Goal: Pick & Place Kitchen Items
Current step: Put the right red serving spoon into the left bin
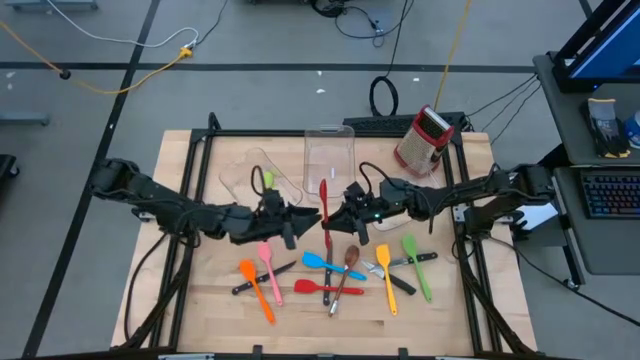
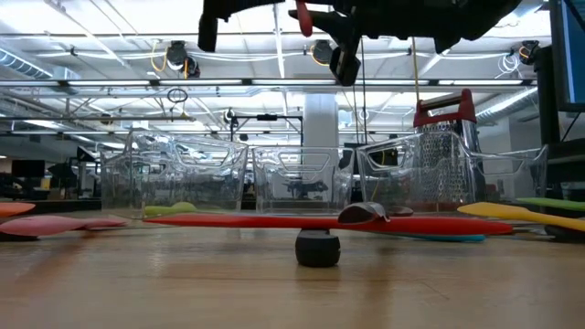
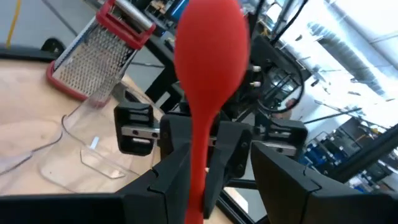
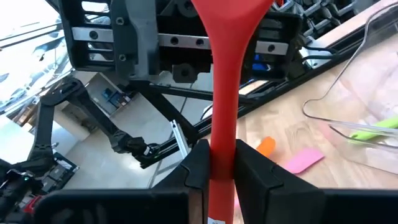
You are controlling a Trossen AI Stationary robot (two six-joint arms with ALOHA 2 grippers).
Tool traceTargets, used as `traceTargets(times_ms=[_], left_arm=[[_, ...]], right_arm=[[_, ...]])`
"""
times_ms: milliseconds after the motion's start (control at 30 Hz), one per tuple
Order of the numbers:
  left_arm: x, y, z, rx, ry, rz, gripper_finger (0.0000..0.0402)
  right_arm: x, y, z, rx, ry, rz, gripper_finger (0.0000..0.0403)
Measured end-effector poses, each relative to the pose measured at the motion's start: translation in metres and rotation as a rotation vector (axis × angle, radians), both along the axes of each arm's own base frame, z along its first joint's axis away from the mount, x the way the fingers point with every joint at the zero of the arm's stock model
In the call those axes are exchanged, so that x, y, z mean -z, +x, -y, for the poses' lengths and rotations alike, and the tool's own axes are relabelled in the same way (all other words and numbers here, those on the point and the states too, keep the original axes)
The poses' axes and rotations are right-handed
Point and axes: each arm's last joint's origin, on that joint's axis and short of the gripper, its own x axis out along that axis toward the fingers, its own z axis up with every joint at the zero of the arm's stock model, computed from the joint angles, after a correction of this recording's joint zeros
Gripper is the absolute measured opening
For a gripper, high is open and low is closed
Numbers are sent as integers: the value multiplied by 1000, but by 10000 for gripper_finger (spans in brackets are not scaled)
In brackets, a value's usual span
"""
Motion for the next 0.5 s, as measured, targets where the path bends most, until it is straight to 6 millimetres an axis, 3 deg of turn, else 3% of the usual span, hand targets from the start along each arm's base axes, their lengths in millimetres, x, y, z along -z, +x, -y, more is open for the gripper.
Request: traceTargets(times_ms=[500], left_arm=[[11, 13, -4, 22, -135, -7, 172]], right_arm=[[0, 0, 1, 23, 26, -5, 38]])
